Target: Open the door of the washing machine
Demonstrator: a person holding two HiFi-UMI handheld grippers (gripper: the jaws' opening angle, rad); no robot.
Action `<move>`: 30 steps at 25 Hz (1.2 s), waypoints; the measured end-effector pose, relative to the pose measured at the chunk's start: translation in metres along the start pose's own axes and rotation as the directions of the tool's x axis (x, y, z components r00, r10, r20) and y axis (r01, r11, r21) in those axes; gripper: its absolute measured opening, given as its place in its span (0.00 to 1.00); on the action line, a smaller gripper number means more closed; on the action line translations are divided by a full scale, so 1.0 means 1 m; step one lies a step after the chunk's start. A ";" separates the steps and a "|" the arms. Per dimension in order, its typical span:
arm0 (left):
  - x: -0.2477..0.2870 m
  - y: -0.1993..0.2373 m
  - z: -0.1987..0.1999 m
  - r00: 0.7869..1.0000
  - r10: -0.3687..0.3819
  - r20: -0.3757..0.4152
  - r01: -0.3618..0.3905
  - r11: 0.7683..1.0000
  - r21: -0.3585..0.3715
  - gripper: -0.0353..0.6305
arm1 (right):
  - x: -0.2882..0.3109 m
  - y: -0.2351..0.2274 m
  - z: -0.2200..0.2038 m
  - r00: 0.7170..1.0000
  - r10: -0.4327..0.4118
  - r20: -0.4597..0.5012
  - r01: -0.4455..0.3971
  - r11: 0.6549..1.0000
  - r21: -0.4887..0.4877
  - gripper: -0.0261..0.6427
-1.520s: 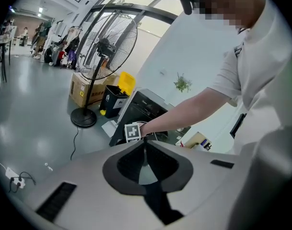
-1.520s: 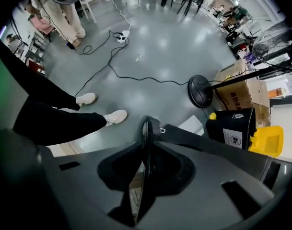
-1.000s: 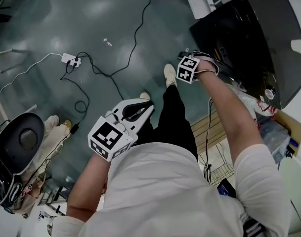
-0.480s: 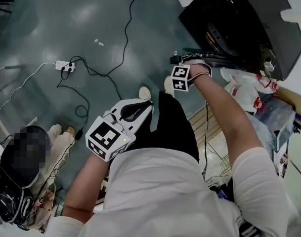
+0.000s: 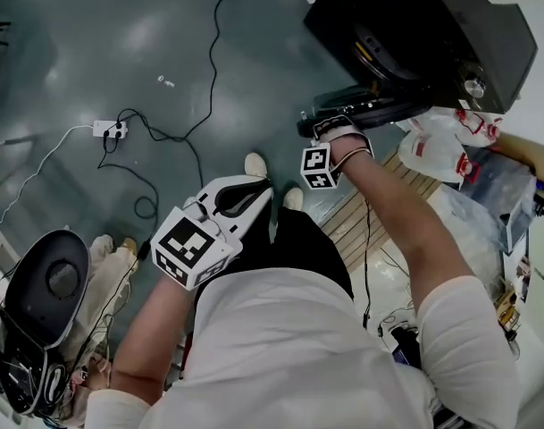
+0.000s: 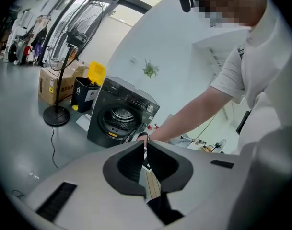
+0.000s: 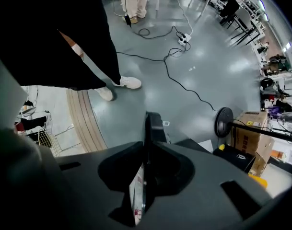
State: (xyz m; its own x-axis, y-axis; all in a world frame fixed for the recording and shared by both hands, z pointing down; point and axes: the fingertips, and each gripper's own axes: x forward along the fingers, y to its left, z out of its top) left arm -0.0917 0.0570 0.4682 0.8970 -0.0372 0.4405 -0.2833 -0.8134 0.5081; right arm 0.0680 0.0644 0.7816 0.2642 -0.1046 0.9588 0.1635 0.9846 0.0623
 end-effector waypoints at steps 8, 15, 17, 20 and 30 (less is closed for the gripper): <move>0.013 -0.039 -0.011 0.999 -0.041 -0.027 0.042 0.999 0.029 0.09 | -0.002 0.067 -0.003 1.000 -0.001 -0.017 0.000 0.996 -0.089 0.14; 0.016 -0.071 -0.028 0.998 -0.046 -0.042 0.048 0.998 0.048 0.09 | -0.003 0.119 -0.008 0.999 -0.002 -0.035 -0.002 0.991 -0.137 0.15; 0.018 -0.080 -0.032 0.998 -0.051 -0.043 0.053 0.997 0.051 0.09 | -0.002 0.131 -0.012 0.999 -0.006 -0.039 0.000 0.989 -0.147 0.15; 0.021 -0.094 -0.039 0.996 -0.067 -0.051 0.070 0.996 0.063 0.09 | -0.002 0.146 -0.018 0.999 -0.009 -0.045 0.002 0.988 -0.155 0.15; 0.019 -0.115 -0.055 0.997 -0.068 -0.047 0.071 0.995 0.066 0.09 | 0.001 0.184 -0.028 0.997 0.003 -0.072 -0.016 0.984 -0.177 0.15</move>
State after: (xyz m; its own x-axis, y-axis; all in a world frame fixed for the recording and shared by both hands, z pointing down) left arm -0.0610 0.1818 0.4592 0.8971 0.0453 0.4396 -0.1962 -0.8505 0.4881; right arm 0.1250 0.2418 0.7867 0.3328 -0.1110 0.9364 0.3246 0.9458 -0.0032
